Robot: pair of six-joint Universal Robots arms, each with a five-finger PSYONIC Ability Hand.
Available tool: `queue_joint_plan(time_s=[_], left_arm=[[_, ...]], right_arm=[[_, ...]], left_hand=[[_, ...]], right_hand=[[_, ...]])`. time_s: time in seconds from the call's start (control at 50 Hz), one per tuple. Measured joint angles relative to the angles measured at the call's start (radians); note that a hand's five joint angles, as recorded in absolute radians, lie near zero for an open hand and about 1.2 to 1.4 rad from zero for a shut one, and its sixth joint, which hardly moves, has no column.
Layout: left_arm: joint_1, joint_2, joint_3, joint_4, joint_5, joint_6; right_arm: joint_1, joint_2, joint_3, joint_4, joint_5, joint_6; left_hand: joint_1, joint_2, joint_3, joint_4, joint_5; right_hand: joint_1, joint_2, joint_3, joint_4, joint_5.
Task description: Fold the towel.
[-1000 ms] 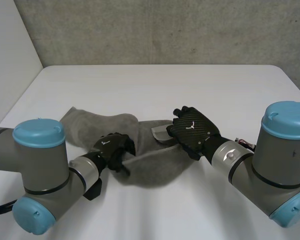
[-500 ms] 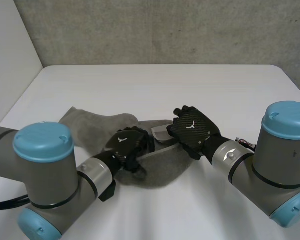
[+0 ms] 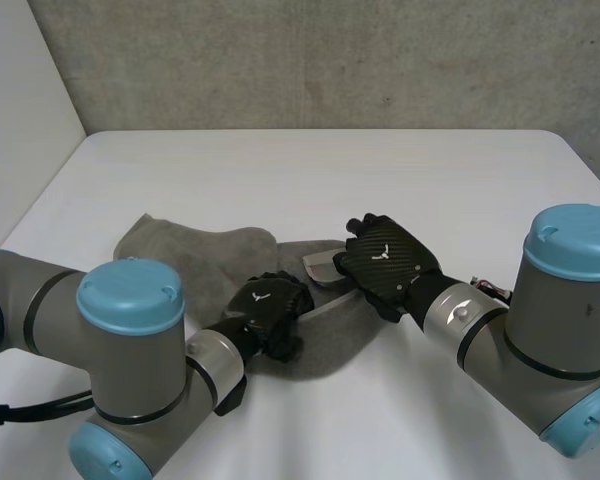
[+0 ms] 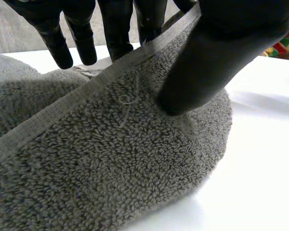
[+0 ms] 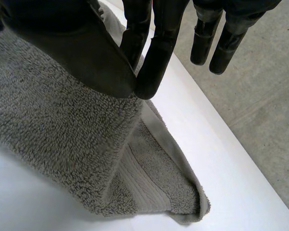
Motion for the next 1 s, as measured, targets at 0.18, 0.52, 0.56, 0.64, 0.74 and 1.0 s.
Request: queue_joint_plan(time_s=[0.18,0.52,0.56,0.64,0.74,1.0], left_arm=[[0.034,0.071,-0.032,-0.003,0.004,0.0],[0.067,0.162,-0.109,-0.011,0.023,0.065],[0.067,0.165,-0.115,-0.015,0.023,0.077],[0.065,0.175,-0.127,-0.023,0.023,0.092],[0.064,0.194,-0.146,-0.027,0.031,0.096],[0.087,0.246,-0.187,-0.027,0.046,0.122]], right_arm=[[0.001,-0.018,0.012,0.011,-0.018,0.002],[0.012,-0.014,0.029,0.054,-0.158,-0.004],[0.011,-0.009,0.026,0.052,-0.159,-0.003],[0.011,0.015,0.014,0.047,-0.155,-0.002],[0.012,0.05,-0.01,0.048,-0.15,0.0],[0.009,0.097,-0.027,0.051,-0.181,-0.006]], left_hand=[[0.019,0.045,0.0,0.0,0.053],[0.019,0.072,0.0,0.0,0.053],[0.019,0.072,0.0,0.0,0.053],[0.019,0.073,0.0,0.0,0.053],[0.019,0.073,0.0,0.0,0.053],[0.019,0.076,0.0,0.0,0.054]], right_hand=[[0.0,0.0,0.0,0.0,0.0],[-0.698,-0.686,0.0,0.0,-0.754],[-0.751,-0.732,0.0,0.0,-0.804],[-0.835,-0.82,0.0,0.0,-0.885],[-0.851,-0.84,0.0,0.0,-0.909],[-0.684,-0.683,0.0,0.0,-0.692]])
